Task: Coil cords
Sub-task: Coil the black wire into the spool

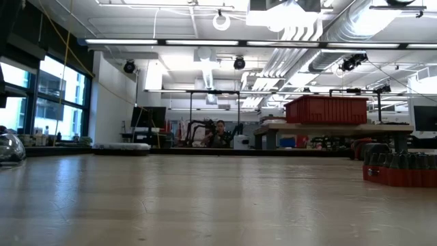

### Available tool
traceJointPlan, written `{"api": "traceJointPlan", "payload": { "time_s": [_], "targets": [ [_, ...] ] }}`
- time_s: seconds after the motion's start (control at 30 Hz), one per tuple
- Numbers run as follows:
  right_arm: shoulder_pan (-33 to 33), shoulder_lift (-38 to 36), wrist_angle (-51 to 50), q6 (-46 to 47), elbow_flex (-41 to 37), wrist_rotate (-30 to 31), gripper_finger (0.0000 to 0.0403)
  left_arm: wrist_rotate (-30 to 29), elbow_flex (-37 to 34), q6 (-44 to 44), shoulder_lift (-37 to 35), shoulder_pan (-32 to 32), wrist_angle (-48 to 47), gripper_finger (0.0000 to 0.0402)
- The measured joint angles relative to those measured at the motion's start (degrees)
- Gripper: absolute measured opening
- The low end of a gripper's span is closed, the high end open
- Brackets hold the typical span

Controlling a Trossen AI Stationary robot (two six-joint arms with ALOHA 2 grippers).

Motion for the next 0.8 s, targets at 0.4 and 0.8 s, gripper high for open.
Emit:
{"api": "traceJointPlan", "payload": {
  "time_s": [0.4,0.8],
  "targets": [
    [-0.03,0.43,1.28,-0.46,0.02,3.26,0.0099,1.52,0.00,0.63,0.00,0.89,4.81,0.0003],
    [0.17,1.67,3.27,-2.61,-0.02,4.25,0.0012,0.83,0.00,0.48,0.00,0.87,6.46,0.0003]
  ]
}}
